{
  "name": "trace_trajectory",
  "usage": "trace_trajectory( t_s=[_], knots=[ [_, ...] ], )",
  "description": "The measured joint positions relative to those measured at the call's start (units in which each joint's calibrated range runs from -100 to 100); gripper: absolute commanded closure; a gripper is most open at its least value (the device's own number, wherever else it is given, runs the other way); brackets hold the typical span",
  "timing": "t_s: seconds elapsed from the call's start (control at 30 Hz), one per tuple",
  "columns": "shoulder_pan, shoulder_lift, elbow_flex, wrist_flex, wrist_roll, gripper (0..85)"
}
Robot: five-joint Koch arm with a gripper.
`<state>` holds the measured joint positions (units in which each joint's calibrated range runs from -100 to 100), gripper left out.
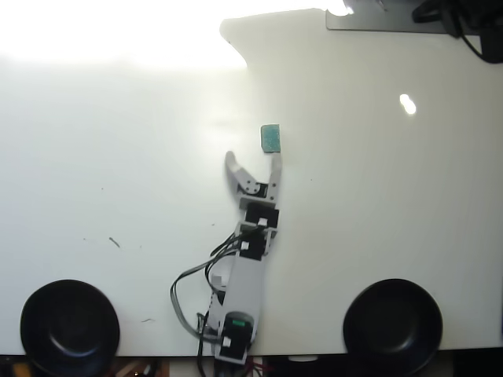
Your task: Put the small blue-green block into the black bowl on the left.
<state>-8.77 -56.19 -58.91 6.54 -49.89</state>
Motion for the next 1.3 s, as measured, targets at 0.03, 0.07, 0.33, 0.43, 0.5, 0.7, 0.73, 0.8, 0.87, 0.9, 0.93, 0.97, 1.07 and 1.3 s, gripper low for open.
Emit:
trace_trajectory(
  t_s=[0.03, 0.07, 0.33, 0.43, 0.5, 0.7, 0.73, 0.8, 0.87, 0.9, 0.93, 0.97, 1.07, 1.3],
  knots=[
    [-0.4, 2.0, 1.0, 1.0, -0.9, 36.9],
    [-0.8, 4.0, 1.9, 2.0, -1.8, 36.9],
    [-3.3, 19.8, 2.8, 11.1, -7.0, 37.7],
    [-3.4, 25.4, 4.9, 14.5, -7.3, 39.0],
    [-3.7, 28.3, 5.4, 16.4, -7.5, 39.1],
    [-4.3, 37.2, 5.5, 22.1, -8.7, 39.2],
    [-4.4, 38.8, 5.6, 23.4, -8.9, 39.5],
    [-4.6, 41.7, 6.5, 25.9, -9.1, 41.1],
    [-4.7, 43.3, 6.5, 27.6, -9.2, 41.8],
    [-4.7, 43.9, 6.5, 28.3, -9.2, 41.9],
    [-4.7, 44.3, 6.5, 28.8, -9.3, 41.9],
    [-4.7, 44.7, 6.5, 29.1, -9.3, 41.9],
    [-4.7, 46.0, 6.6, 30.1, -9.3, 41.9],
    [-4.5, 46.3, 4.8, 31.4, -8.8, 41.7]
  ],
)
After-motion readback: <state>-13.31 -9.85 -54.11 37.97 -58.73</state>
